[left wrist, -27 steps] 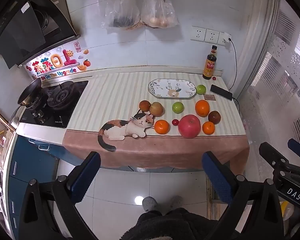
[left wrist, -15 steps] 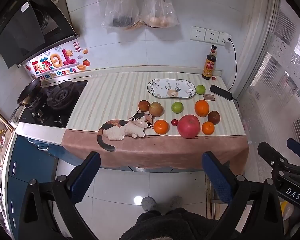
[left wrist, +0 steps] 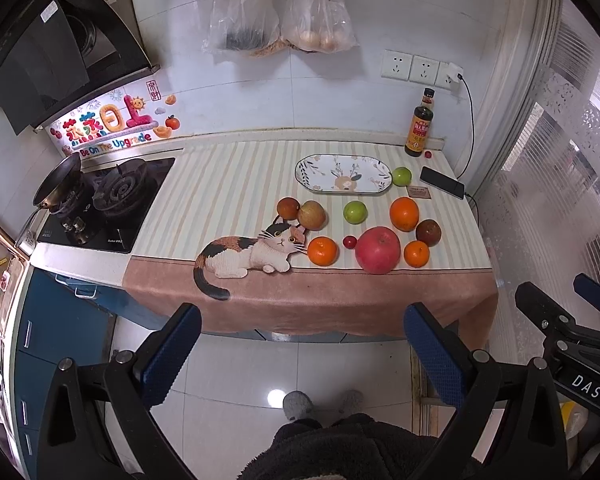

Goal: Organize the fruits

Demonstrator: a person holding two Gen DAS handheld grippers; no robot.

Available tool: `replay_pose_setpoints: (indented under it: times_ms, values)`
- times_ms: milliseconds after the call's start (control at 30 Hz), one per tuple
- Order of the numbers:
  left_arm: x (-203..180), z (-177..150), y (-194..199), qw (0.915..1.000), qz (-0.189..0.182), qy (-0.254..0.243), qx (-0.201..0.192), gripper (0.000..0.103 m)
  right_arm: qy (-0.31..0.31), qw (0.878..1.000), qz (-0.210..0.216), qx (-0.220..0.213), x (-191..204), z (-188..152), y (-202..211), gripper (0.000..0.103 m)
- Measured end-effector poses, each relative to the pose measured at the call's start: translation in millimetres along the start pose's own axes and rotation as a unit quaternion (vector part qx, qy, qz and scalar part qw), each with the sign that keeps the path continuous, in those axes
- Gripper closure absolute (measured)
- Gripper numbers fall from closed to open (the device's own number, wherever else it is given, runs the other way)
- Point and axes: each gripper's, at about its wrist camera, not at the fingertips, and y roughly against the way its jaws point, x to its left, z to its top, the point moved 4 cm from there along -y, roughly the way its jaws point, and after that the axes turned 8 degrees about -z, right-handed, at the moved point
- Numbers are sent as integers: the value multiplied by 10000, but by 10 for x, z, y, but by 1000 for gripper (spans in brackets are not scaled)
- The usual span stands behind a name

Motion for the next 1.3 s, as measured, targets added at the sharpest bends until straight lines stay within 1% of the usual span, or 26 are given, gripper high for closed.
replay_pose_setpoints:
  times_ms: [333,400,1300]
  values:
    - [-40,-19,-1,10000,5,-16,20,0,-2,10000,2,36,0,2,-10,0]
    - [3,9,-63,10000,-2,-2,18,0,-15,10000,7,48,-13,0,-10,0]
    - [30,75,-83,10000,-5,5,22,0,-71,10000,5,20,-70,44,1,0]
